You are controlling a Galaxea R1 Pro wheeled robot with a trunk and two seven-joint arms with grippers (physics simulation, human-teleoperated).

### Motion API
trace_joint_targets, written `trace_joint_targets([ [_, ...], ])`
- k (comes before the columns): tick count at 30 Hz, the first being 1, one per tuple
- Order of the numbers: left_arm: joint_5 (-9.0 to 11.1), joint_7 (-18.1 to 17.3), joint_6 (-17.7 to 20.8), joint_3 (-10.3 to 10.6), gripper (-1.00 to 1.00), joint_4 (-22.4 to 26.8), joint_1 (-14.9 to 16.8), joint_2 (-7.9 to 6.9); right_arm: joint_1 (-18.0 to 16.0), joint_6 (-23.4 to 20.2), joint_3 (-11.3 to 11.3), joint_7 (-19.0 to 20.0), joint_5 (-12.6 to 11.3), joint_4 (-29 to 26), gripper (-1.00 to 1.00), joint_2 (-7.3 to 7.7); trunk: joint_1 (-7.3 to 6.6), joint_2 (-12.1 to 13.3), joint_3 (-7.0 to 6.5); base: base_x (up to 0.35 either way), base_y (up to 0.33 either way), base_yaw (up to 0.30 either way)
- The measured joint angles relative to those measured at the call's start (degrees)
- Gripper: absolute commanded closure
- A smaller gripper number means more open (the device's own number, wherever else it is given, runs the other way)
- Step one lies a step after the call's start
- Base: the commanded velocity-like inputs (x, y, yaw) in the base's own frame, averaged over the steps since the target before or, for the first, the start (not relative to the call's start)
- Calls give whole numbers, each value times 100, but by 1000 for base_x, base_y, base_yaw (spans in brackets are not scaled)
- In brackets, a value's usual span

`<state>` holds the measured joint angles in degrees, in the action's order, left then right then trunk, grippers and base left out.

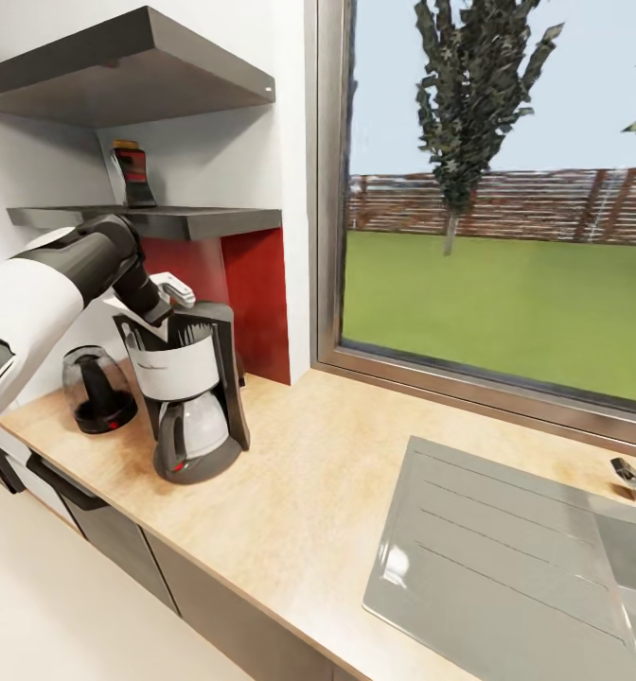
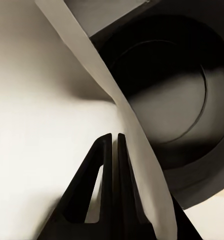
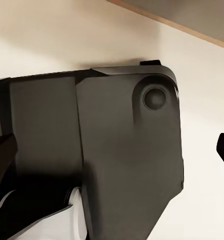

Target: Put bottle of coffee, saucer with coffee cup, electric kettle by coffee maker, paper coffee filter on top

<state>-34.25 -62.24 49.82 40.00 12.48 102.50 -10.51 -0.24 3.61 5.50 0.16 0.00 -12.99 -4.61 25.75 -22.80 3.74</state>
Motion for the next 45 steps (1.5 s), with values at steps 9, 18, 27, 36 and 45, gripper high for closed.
trace_joint_targets([
  [9,55,14,59,-123,100,211,-21,-99,-8,3,-4,8,0,1,-100,-19,0,0,0,0,0,0],
  [18,291,7,51,-276,100,94,-22,21,-16,6,-9,8,8,-3,-100,-66,0,0,0,0,0,0],
  [27,480,28,48,-290,100,75,-22,35,-16,6,-9,8,8,-3,-100,-70,0,0,0,0,0,0],
  [36,429,23,-14,-287,-100,74,-22,8,-16,6,-9,8,9,-1,-100,-70,0,0,0,0,0,0],
  [45,418,26,-16,-282,-100,73,-22,6,-16,6,-9,8,14,5,-100,-70,0,0,0,0,0,0],
])
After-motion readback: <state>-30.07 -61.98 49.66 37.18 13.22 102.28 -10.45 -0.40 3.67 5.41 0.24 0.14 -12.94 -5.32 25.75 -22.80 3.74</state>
